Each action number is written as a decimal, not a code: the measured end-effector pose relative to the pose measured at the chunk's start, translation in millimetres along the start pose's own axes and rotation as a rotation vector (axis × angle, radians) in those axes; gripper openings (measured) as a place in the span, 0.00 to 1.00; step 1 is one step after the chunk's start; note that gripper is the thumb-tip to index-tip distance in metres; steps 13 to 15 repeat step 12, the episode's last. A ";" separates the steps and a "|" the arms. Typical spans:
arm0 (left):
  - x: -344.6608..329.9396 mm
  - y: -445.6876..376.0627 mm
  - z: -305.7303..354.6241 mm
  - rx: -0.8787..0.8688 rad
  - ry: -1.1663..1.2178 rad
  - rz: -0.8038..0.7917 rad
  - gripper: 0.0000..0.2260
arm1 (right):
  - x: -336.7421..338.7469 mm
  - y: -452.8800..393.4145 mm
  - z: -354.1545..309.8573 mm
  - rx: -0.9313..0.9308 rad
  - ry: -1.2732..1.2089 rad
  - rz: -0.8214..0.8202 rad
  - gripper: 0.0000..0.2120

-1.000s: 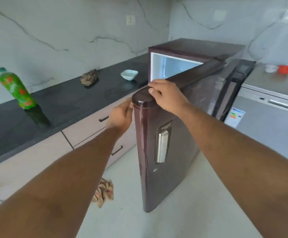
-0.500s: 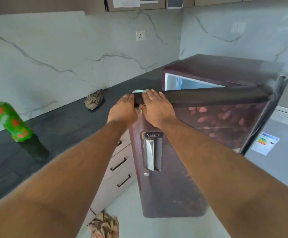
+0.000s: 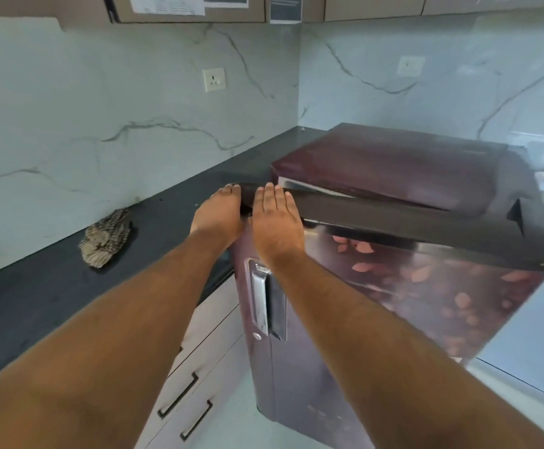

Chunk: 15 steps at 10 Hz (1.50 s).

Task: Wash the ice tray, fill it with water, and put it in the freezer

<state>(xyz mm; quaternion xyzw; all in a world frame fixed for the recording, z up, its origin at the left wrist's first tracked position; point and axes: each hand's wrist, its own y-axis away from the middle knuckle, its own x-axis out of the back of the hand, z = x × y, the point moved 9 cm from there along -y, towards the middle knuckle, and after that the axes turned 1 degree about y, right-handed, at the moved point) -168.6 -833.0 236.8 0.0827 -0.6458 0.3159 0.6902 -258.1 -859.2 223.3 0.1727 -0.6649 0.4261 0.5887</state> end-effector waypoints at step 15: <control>-10.7 -78.0 -8.0 -0.362 0.042 -0.063 0.23 | -28.9 -73.9 42.3 -0.354 -0.010 -0.034 0.26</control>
